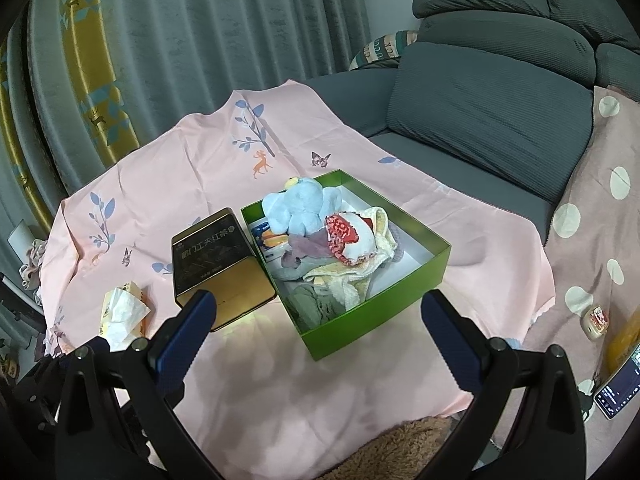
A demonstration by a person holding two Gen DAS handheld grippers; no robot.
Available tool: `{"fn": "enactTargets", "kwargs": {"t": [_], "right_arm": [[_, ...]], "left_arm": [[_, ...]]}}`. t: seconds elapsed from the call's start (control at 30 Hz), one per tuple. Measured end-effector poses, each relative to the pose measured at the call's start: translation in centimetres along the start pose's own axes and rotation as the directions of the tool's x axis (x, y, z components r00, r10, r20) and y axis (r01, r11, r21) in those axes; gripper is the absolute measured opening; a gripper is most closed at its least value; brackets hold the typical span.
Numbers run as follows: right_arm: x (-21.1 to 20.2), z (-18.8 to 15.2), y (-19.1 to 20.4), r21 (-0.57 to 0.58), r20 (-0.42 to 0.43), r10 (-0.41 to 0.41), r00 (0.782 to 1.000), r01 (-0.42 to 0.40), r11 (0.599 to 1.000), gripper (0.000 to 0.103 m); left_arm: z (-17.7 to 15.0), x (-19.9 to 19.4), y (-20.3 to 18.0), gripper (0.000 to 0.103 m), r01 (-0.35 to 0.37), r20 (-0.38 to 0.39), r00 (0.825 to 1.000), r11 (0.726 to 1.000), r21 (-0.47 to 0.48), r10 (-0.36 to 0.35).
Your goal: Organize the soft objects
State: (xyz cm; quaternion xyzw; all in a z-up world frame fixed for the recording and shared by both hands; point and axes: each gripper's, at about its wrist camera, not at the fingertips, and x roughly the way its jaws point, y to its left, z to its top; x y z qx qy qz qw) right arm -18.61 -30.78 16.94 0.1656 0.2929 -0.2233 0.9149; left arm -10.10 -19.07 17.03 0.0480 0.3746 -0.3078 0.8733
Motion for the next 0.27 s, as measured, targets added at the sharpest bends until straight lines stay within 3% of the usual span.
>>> {"fn": "enactTargets", "kwargs": {"t": [0.27], "right_arm": [[0.1, 0.06, 0.05, -0.002, 0.0, -0.002, 1.0, 0.002, 1.0, 0.102]], "left_arm": [[0.15, -0.14, 0.36, 0.102, 0.003, -0.001, 1.0, 1.0, -0.002, -0.003]]}}
